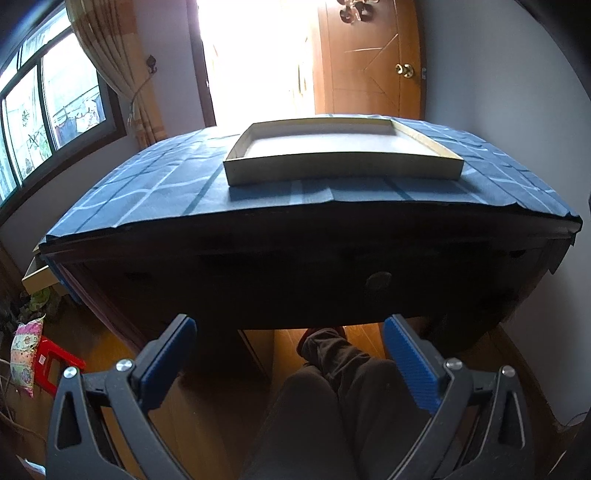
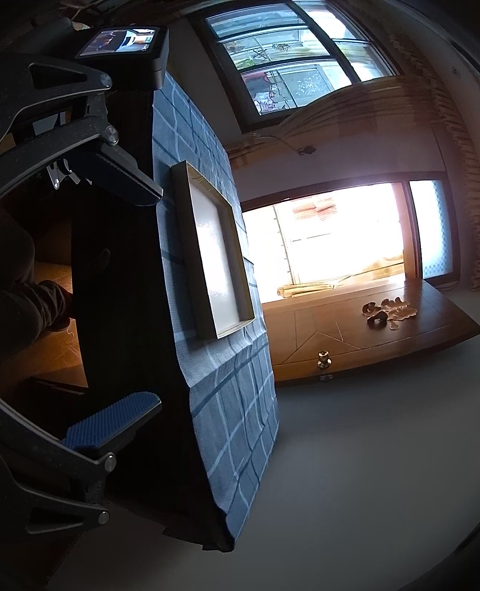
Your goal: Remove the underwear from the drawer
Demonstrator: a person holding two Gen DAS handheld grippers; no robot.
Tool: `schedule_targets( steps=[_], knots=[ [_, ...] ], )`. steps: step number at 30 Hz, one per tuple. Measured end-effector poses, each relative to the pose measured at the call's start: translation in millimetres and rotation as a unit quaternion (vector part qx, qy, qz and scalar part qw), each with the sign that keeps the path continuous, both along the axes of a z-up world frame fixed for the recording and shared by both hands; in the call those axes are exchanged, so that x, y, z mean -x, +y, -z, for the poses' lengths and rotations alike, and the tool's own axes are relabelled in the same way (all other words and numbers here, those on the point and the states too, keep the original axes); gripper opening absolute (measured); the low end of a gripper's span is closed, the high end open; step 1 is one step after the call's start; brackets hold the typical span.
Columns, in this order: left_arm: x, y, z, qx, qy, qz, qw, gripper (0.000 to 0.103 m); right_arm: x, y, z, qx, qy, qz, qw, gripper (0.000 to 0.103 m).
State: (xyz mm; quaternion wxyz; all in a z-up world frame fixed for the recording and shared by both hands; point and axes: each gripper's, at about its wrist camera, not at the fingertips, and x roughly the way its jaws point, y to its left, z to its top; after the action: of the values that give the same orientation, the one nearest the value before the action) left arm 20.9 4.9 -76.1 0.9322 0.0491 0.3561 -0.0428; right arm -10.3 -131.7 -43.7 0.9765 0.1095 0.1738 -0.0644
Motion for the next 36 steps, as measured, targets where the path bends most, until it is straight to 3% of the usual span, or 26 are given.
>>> schedule_targets(
  steps=[36],
  knots=[
    [5.9, 5.9, -13.9, 0.012, -0.021, -0.008, 0.9997, 0.103, 2.2, 1.0, -0.4, 0.010, -0.007, -0.001, 1.000, 0.102]
  ],
)
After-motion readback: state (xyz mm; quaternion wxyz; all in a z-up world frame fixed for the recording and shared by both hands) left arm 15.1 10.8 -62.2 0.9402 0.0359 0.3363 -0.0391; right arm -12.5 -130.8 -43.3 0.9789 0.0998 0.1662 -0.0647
